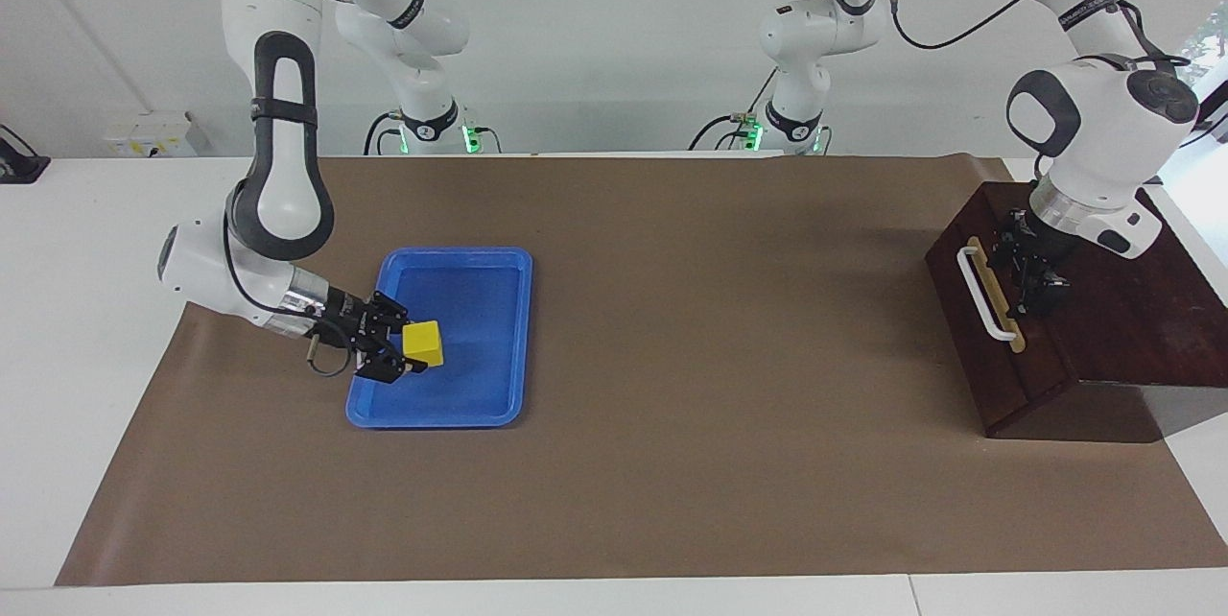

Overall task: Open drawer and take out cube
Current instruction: 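Carry the cube over the blue tray with the right gripper while the left gripper withdraws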

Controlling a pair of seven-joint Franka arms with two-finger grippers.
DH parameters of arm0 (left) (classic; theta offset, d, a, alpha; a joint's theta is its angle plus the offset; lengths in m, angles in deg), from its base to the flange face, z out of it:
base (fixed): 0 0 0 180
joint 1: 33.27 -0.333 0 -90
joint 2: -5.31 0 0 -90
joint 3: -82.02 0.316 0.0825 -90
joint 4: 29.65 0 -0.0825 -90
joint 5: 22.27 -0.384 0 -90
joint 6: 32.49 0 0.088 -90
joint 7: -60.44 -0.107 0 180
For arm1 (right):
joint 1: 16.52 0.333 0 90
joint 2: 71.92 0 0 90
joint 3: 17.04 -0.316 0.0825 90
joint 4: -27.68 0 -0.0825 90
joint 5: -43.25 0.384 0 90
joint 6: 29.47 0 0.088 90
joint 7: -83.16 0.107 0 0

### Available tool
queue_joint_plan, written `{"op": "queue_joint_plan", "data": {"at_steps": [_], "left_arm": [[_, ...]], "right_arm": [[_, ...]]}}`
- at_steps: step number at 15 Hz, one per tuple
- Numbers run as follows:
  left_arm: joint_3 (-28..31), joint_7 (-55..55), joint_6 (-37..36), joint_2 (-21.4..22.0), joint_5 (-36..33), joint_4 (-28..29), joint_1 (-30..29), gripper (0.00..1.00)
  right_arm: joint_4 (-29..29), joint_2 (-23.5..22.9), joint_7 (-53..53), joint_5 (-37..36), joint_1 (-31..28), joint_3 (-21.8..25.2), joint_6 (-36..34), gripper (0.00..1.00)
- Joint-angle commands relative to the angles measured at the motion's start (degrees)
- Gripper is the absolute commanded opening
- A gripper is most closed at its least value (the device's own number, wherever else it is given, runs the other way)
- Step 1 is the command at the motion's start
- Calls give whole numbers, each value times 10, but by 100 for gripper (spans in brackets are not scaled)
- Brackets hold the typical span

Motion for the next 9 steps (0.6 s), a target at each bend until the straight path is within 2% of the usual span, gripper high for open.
{"op": "queue_joint_plan", "data": {"at_steps": [1,3,5,7,9], "left_arm": [[1,-38,11,12,-15,15,-24,100],[1,-38,2,14,-15,10,-15,100],[-6,-44,-36,16,-15,-18,-13,100],[-14,-80,-82,17,-8,-59,-2,100],[-15,-134,-112,30,-8,-66,29,100]], "right_arm": [[23,20,-21,-7,-5,-5,0,0],[40,27,-26,-7,-8,-5,0,0],[69,37,-29,-3,-9,-5,-3,0],[96,52,-26,5,-9,-6,-20,0],[132,78,-26,11,-6,-6,-20,0]]}}
